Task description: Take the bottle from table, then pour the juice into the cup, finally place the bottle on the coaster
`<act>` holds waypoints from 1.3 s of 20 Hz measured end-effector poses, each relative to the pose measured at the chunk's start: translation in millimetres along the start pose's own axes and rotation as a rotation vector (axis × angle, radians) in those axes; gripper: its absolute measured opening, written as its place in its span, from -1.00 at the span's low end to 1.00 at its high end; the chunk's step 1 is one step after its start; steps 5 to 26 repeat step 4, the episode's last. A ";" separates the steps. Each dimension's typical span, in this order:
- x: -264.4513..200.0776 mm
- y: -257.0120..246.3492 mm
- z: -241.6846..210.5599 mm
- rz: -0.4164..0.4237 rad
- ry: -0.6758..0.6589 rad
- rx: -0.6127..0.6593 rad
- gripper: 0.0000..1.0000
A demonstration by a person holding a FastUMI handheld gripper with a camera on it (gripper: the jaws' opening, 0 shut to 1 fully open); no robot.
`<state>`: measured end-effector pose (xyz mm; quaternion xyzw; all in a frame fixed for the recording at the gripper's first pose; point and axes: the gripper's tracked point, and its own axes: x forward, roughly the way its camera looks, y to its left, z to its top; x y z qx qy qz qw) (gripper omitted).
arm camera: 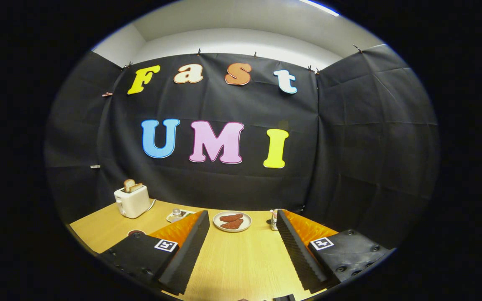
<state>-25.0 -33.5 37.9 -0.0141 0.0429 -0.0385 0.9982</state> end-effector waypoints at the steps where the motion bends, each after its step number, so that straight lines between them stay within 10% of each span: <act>1: -1.1 6.1 4.3 0.009 -0.007 -0.004 0.97; 26: -4.8 27.2 7.7 0.048 -0.023 -0.016 0.97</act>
